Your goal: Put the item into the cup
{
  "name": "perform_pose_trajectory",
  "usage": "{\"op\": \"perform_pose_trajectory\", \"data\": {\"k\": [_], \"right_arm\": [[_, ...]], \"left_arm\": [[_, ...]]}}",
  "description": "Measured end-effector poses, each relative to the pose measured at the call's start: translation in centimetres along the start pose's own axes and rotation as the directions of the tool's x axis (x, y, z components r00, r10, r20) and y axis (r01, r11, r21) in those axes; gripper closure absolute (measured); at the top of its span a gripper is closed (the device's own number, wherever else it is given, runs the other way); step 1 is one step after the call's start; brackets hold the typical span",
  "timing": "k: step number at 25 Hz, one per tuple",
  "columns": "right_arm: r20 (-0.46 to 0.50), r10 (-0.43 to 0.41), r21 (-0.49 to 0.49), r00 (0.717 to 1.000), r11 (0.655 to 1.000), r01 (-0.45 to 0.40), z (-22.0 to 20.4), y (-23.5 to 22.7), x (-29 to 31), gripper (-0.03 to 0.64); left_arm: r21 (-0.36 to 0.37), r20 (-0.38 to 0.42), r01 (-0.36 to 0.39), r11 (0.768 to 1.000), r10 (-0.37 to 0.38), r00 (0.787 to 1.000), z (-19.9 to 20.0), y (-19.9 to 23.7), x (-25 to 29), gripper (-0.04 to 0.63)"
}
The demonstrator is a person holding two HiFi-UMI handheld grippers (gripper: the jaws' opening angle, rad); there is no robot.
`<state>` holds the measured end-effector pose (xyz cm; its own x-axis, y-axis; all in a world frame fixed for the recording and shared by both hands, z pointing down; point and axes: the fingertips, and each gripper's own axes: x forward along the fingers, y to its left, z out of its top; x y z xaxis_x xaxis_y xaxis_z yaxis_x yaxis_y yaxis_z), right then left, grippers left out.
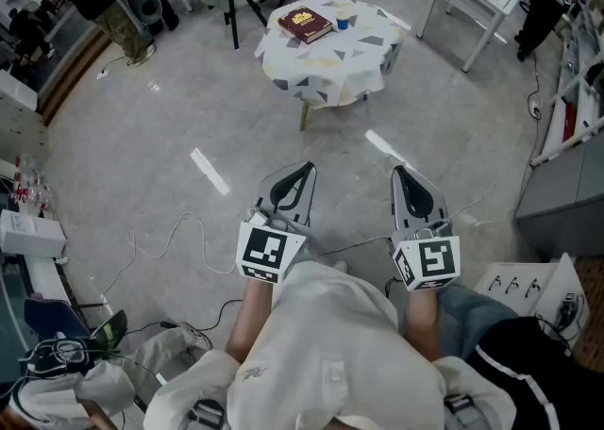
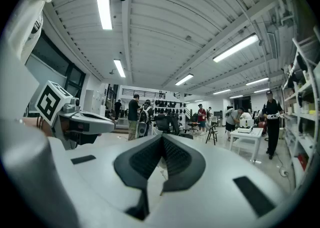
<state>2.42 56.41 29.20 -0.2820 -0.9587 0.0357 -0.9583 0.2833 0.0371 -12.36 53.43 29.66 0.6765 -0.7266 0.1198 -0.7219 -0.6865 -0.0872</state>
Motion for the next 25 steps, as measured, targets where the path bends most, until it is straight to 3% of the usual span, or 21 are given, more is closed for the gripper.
{"op": "perform_pose_trajectory", "data": {"k": [13, 25], "right_arm": [[-0.007, 0.028, 0.013, 1.0, 1.0, -0.027, -0.5, -0.9, 2.6, 0.612], [-0.058, -0.011, -0.006, 0.998, 1.0, 0.011, -0.5, -2.3, 13.1, 0.612]], "left_arm": [[-0.013, 0.002, -0.016, 1.0, 0.016, 1.0, -0.4, 1.6, 2.4, 0.581], [-0.02, -0.004, 0.045, 0.999, -0.046, 0.999, -0.6, 10.1, 10.1, 0.582]]}}
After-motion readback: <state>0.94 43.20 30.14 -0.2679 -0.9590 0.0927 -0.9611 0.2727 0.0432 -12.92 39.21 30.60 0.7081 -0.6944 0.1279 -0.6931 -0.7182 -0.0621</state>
